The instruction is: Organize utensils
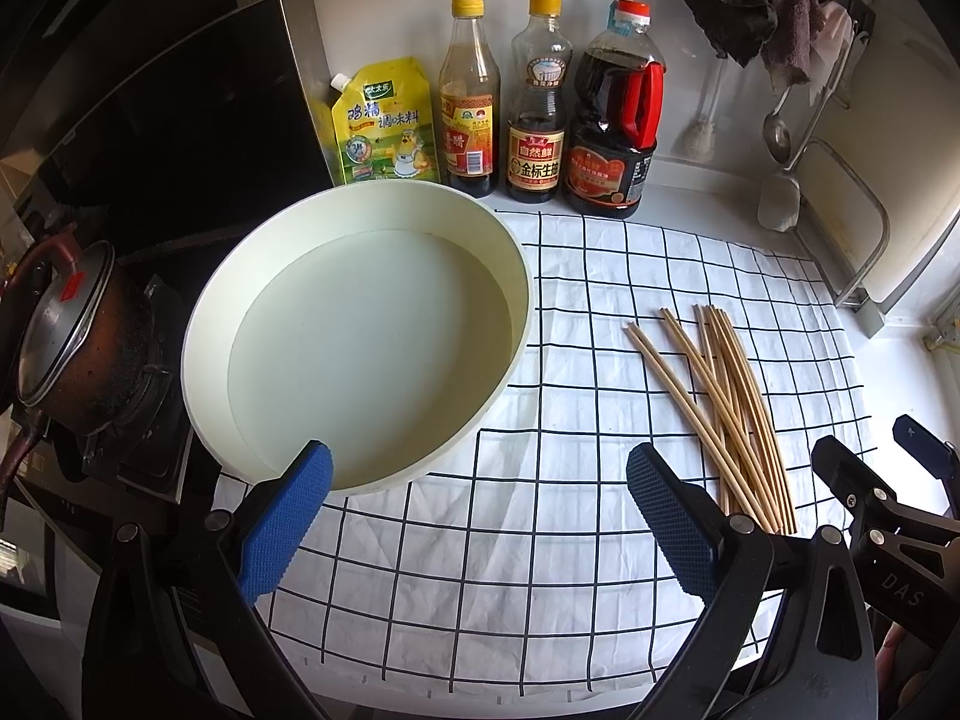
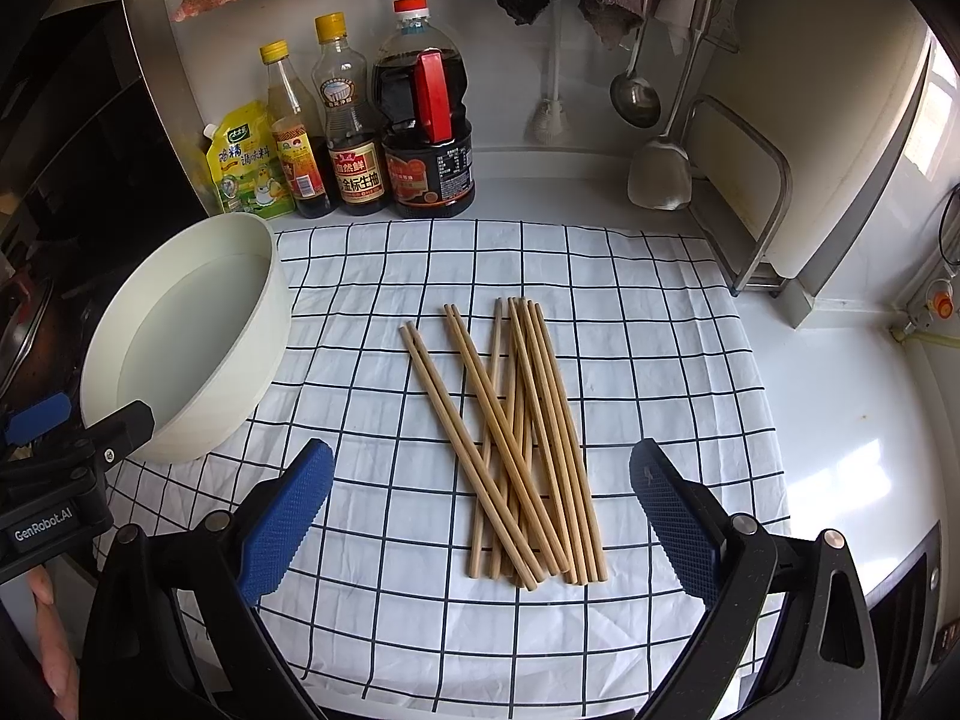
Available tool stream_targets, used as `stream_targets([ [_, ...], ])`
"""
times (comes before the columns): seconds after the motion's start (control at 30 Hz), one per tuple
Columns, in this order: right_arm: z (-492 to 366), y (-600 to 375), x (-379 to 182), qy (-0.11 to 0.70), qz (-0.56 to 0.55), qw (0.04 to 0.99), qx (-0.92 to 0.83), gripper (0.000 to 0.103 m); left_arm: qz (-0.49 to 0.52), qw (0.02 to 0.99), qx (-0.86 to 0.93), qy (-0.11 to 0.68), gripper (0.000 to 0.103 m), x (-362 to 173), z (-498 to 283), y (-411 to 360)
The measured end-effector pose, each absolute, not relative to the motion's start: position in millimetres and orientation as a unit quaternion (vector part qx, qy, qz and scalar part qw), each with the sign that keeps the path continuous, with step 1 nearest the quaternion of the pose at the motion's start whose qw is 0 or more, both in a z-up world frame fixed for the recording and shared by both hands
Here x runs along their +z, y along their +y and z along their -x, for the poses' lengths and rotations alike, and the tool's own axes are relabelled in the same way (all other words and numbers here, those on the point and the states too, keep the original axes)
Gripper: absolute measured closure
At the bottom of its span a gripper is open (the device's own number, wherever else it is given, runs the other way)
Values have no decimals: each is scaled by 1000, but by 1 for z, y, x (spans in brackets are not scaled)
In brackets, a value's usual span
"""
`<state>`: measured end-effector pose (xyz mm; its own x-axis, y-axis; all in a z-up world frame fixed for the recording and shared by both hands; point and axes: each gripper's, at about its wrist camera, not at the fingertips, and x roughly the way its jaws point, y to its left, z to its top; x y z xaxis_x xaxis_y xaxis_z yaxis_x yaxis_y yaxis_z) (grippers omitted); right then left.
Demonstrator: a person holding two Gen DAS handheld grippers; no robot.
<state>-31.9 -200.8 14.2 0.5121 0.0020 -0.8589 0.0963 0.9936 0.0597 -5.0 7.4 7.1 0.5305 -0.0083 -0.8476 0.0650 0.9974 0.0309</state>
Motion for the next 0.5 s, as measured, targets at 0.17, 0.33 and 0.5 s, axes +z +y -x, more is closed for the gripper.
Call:
stream_targets([
  [0.17,31,-200,13,493,-49,868,-26,9,-28,874,-20,485,6,6,4,10],
  [0.33,31,-200,14,493,-49,868,-26,8,-28,874,-20,485,6,6,4,10],
  [0.5,31,-200,14,493,-49,868,-26,9,-28,874,-21,485,6,6,3,10],
])
